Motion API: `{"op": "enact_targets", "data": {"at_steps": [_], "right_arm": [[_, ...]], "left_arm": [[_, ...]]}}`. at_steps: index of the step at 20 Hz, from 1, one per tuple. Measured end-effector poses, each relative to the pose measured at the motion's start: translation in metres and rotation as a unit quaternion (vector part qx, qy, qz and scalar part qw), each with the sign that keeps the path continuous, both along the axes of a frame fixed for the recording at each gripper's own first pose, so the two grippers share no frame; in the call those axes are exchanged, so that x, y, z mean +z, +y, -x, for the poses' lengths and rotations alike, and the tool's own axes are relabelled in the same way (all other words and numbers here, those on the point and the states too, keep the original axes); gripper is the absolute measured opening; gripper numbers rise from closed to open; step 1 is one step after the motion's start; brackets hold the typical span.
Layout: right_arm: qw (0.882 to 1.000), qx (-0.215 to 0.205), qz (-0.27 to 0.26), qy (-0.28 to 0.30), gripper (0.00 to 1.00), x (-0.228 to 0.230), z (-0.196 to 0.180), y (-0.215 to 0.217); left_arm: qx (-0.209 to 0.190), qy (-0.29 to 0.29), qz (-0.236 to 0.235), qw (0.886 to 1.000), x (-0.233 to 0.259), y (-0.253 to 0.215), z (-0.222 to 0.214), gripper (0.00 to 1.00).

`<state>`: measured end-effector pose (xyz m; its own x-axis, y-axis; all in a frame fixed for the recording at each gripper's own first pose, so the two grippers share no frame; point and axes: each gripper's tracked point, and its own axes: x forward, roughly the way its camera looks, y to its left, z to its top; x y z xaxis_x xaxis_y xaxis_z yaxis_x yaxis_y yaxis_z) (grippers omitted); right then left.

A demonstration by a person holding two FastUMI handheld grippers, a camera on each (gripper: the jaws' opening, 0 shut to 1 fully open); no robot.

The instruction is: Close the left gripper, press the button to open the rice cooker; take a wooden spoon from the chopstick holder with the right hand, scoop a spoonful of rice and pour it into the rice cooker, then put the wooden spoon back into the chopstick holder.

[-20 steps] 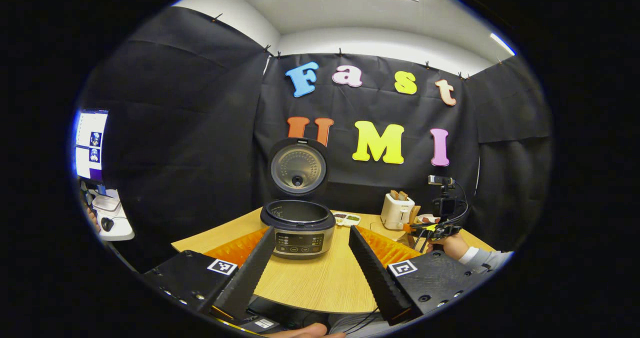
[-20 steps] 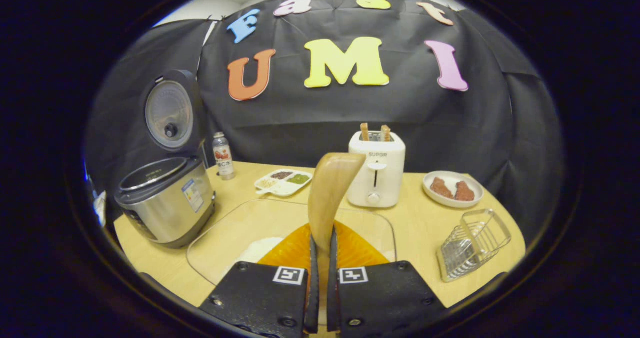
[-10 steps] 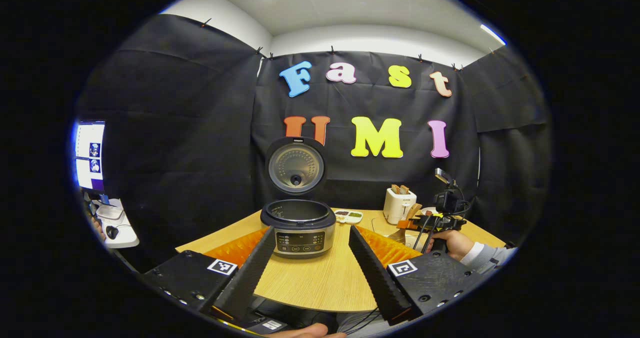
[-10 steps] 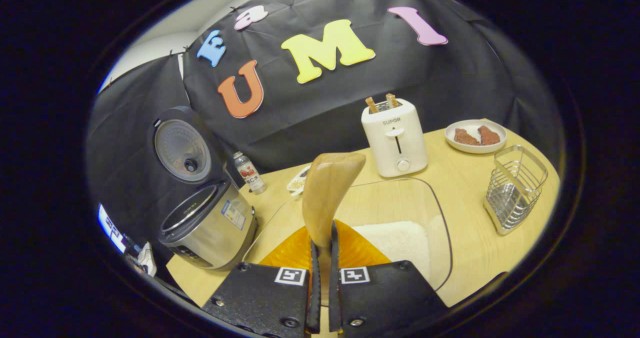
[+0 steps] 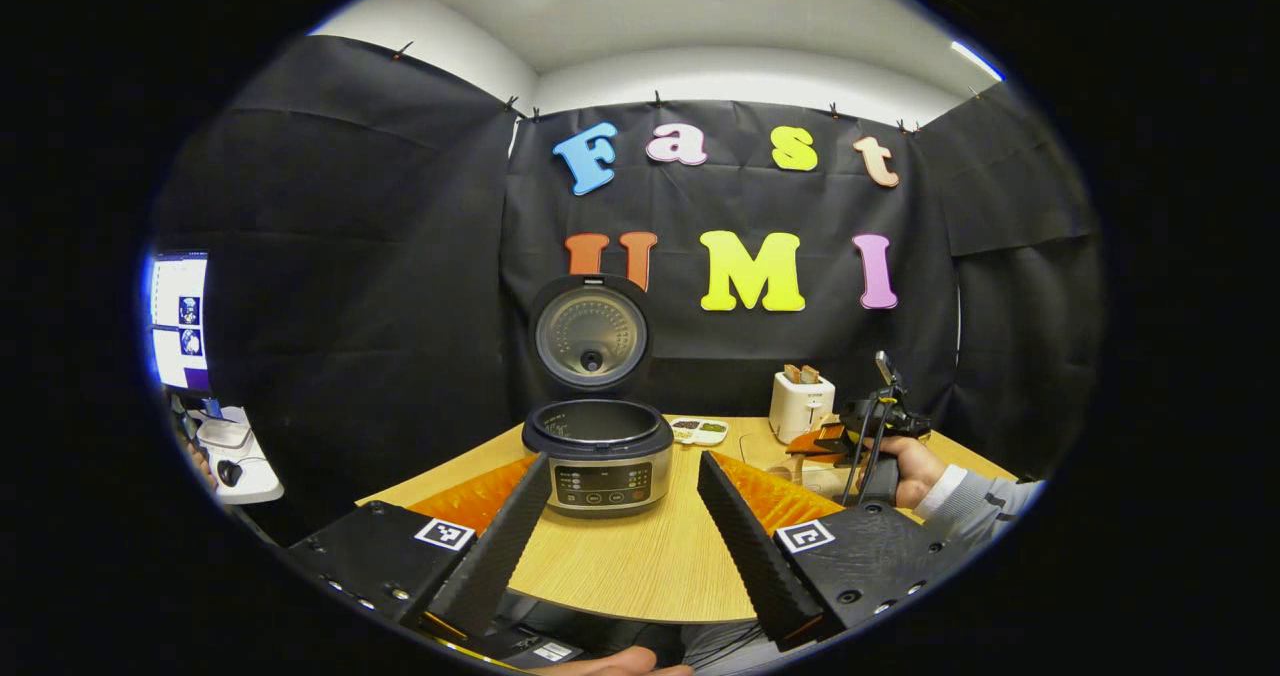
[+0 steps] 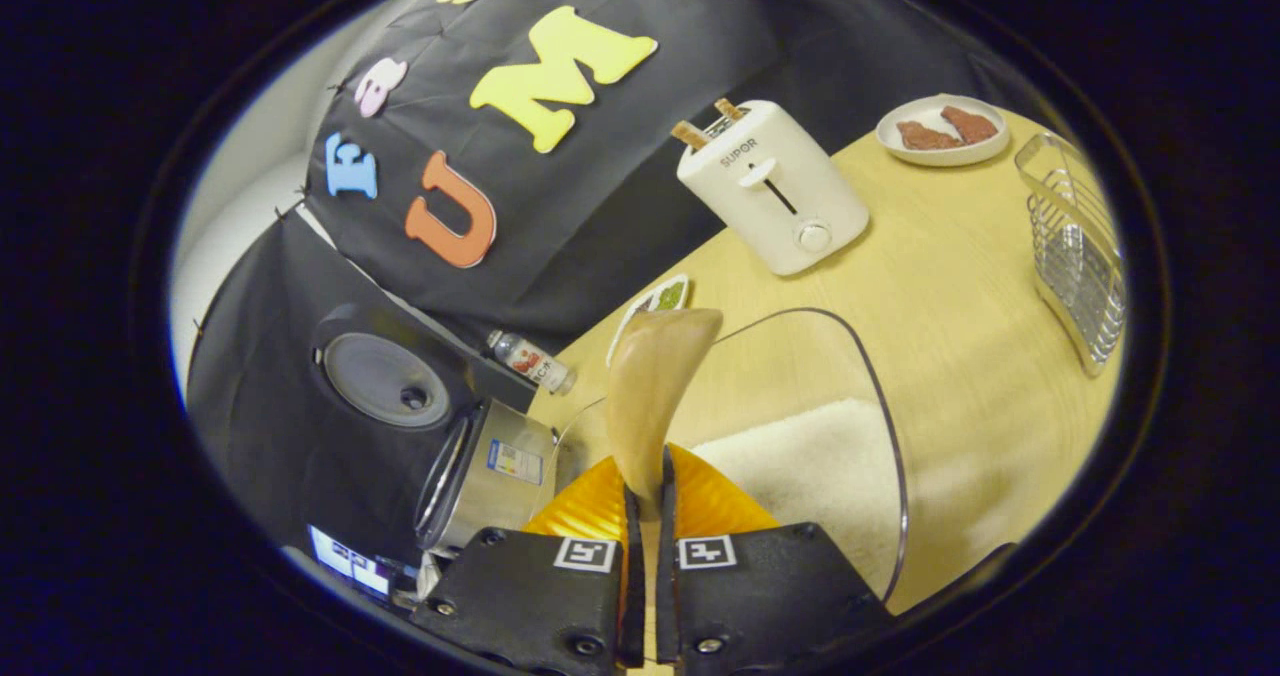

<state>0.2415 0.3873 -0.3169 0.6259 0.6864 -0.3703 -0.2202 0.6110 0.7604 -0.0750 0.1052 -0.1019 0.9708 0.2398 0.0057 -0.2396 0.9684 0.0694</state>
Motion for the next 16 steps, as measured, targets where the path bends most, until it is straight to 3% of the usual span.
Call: {"op": "enact_targets", "data": {"at_steps": [6,11,14,16], "right_arm": [[0.999,-0.025,-0.034,0.019,0.07,0.011,-0.001,-0.01],[0.992,-0.068,-0.099,0.023,0.08,0.037,0.004,-0.038],[0.977,-0.092,-0.187,0.048,0.07,0.062,0.009,-0.055],[0.962,-0.081,-0.25,0.078,0.07,0.078,0.015,-0.056]], "left_arm": [[0.003,-0.004,-0.013,1.0,0.005,0.002,0.004,0.94],[-0.013,-0.004,-0.003,1.0,0.0,0.001,0.002,0.94],[-0.009,-0.004,-0.003,1.0,-0.001,0.005,0.005,0.94],[-0.009,-0.004,-0.006,1.0,0.001,0.005,0.005,0.94]]}}
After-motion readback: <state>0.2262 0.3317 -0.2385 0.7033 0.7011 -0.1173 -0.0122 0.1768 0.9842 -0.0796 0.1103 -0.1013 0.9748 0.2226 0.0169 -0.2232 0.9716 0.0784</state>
